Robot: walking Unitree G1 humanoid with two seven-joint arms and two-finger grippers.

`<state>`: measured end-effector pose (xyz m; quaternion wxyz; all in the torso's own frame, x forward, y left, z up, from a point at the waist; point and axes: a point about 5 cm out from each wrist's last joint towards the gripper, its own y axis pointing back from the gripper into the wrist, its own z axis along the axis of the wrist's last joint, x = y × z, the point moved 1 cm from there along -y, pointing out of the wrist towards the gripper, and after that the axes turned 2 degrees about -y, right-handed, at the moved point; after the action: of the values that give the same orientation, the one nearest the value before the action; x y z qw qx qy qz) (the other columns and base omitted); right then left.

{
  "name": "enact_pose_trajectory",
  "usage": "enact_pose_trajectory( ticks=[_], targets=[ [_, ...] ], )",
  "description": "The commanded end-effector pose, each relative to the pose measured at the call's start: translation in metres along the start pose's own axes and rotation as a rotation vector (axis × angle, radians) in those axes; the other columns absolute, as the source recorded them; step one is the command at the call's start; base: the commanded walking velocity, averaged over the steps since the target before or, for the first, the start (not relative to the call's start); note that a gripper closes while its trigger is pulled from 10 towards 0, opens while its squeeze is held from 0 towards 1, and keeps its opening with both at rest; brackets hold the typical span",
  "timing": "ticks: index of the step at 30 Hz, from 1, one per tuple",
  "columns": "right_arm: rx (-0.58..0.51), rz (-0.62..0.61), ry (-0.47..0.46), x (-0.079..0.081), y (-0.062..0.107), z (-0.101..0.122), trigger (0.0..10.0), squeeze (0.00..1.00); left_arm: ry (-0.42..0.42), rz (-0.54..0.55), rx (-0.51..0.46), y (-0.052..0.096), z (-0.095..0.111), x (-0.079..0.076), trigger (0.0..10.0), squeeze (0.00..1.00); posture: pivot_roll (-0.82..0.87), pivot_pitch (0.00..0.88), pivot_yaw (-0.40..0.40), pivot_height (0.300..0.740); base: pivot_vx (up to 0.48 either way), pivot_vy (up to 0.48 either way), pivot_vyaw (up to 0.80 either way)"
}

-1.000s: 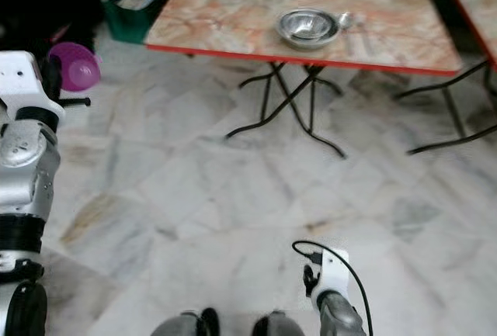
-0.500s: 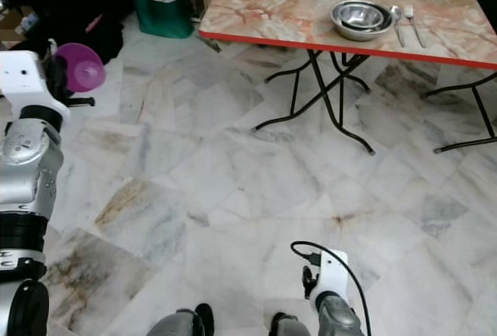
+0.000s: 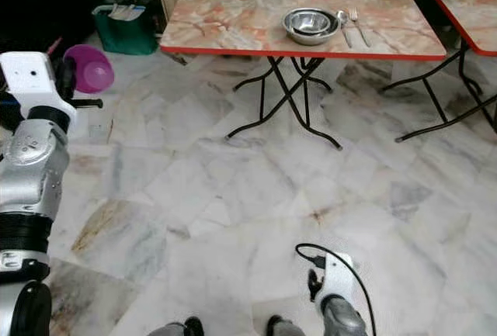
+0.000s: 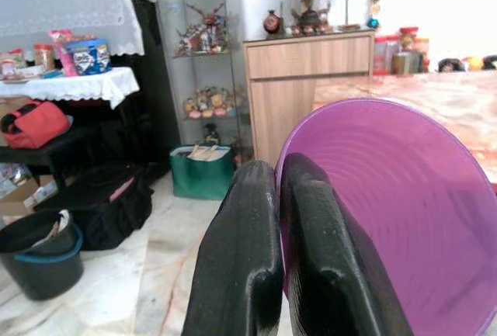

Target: Setting the table

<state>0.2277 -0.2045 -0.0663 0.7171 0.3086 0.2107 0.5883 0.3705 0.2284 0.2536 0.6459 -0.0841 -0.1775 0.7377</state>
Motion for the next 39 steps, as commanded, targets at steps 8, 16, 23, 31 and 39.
enact_pose_trajectory(
  ticks=[8, 16, 23, 31, 39],
  targets=[
    [0.026, 0.008, -0.005, 0.0062, 0.0011, -0.0080, 10.0, 0.00, -0.004, 0.015, -0.012, -0.0003, 0.0044, 0.0071, 10.0, 0.00, -0.01, 0.192, 0.004, 0.740, 0.425, 0.000, 0.00],
    [0.019, 0.005, -0.001, 0.0027, 0.0013, -0.0067, 10.0, 0.00, -0.005, 0.014, -0.012, -0.0006, 0.0044, 0.0073, 10.0, 0.00, -0.01, 0.192, 0.003, 0.740, 0.426, 0.000, 0.00],
    [0.029, 0.002, -0.005, 0.0019, 0.0013, -0.0077, 10.0, 0.00, -0.004, 0.011, -0.013, -0.0008, 0.0045, 0.0064, 10.0, 0.00, -0.01, 0.192, 0.003, 0.740, 0.425, 0.000, -0.31],
    [0.024, 0.005, 0.010, 0.0054, 0.0010, -0.0072, 10.0, 0.00, -0.003, 0.010, -0.014, -0.0009, 0.0048, 0.0063, 10.0, 0.00, 0.00, 0.192, 0.003, 0.740, 0.425, 0.000, -0.21],
    [0.023, 0.007, 0.006, 0.0063, 0.0012, -0.0077, 10.0, 0.00, 0.000, 0.003, -0.016, -0.0019, 0.0060, 0.0039, 10.0, 0.00, -0.01, 0.191, 0.005, 0.740, 0.424, 0.000, 0.00]
  ],
)
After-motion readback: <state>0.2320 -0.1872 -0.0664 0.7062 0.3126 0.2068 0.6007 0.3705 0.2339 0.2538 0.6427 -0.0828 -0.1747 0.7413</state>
